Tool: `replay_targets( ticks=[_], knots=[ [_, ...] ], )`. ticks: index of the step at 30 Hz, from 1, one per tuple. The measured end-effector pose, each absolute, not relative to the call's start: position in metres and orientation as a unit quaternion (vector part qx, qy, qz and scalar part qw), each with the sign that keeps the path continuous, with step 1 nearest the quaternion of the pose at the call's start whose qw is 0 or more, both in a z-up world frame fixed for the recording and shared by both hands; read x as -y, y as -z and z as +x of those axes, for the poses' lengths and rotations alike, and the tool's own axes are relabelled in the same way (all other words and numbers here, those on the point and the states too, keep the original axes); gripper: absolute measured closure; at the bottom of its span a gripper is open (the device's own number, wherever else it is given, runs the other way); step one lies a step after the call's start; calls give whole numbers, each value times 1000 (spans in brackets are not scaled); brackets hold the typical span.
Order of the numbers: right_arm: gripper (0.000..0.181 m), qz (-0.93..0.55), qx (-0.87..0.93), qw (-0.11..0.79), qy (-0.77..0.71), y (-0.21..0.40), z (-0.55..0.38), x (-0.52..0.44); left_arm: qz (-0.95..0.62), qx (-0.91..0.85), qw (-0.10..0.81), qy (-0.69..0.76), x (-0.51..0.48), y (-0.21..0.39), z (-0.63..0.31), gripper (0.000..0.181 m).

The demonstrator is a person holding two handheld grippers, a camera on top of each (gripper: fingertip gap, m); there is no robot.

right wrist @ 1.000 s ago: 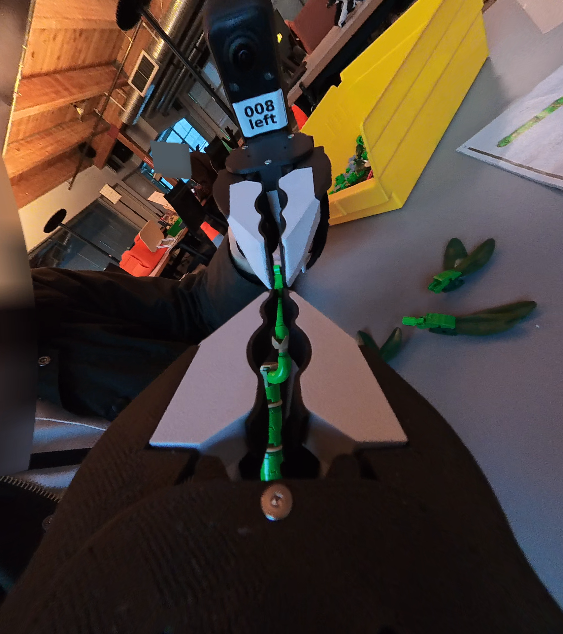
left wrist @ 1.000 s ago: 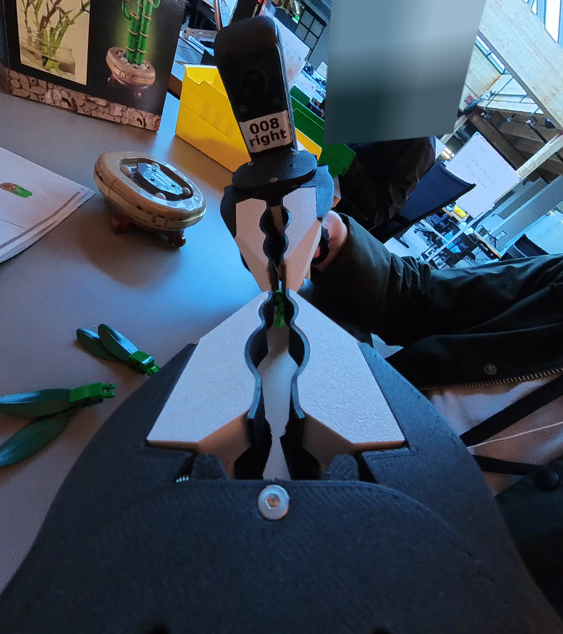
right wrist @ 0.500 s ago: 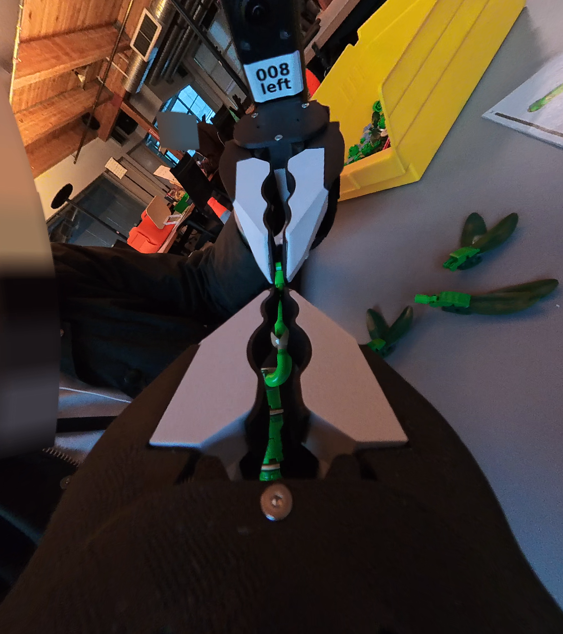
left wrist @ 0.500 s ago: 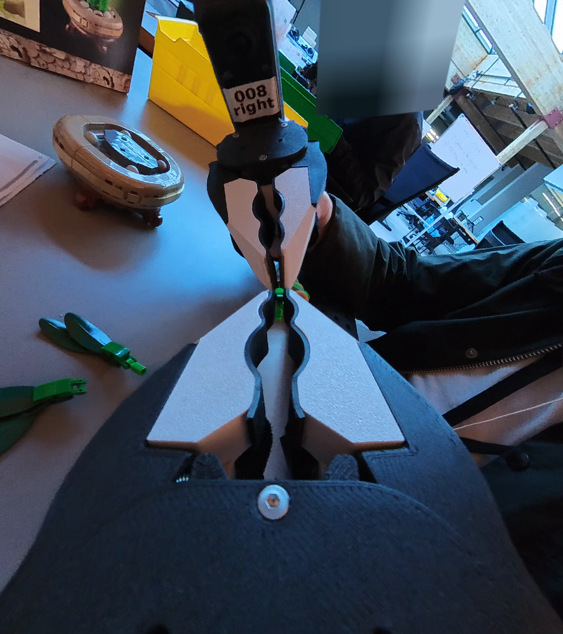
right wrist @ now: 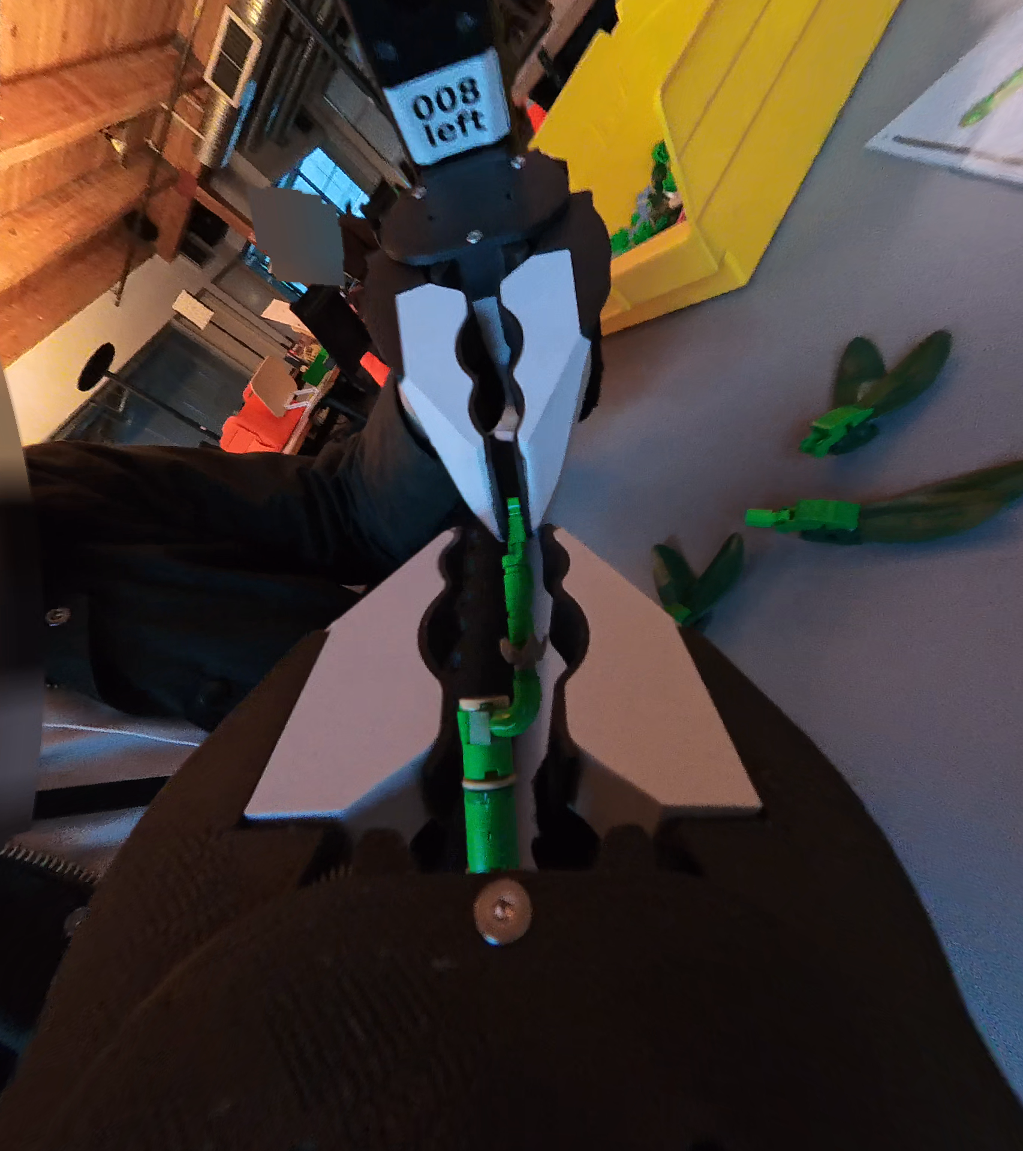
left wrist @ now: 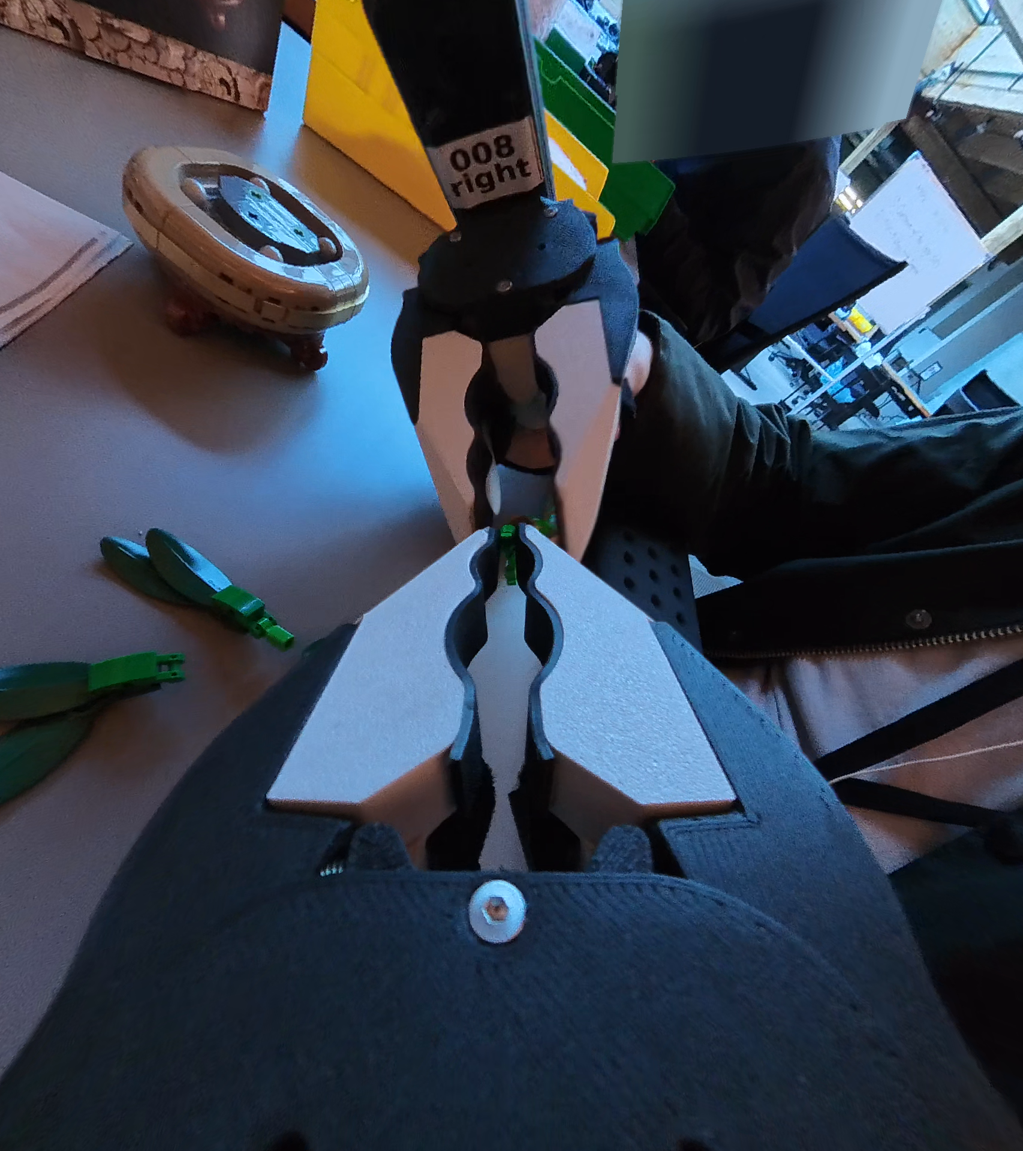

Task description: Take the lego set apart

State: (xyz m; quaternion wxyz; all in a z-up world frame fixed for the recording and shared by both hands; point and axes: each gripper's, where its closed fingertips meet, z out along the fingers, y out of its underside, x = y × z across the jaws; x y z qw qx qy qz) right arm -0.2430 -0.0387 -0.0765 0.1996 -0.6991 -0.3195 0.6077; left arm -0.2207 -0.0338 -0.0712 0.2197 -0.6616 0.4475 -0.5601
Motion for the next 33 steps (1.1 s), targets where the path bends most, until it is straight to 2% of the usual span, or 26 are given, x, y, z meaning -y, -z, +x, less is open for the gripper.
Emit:
replay_targets(
  ticks=[1,6,17,22,29,33],
  knots=[
    [166,-707,320,198,-599,81,-245,38,-662,-450,218,559,35,72,-221,178],
    [175,-710,350,215,-572,81,-244,41,-658,-452,213,563,36,70,-224,178],
    [174,-698,476,177,-505,111,-226,63,-666,-465,166,560,57,97,-212,178],
    [174,-706,538,174,-427,139,-221,68,-671,-545,188,466,64,125,-209,178],
    [174,-700,587,198,-355,151,-221,71,-675,-564,166,446,70,136,-211,178],
    [174,-683,599,245,-338,146,-221,69,-657,-578,204,438,69,131,-211,178]
  ],
)
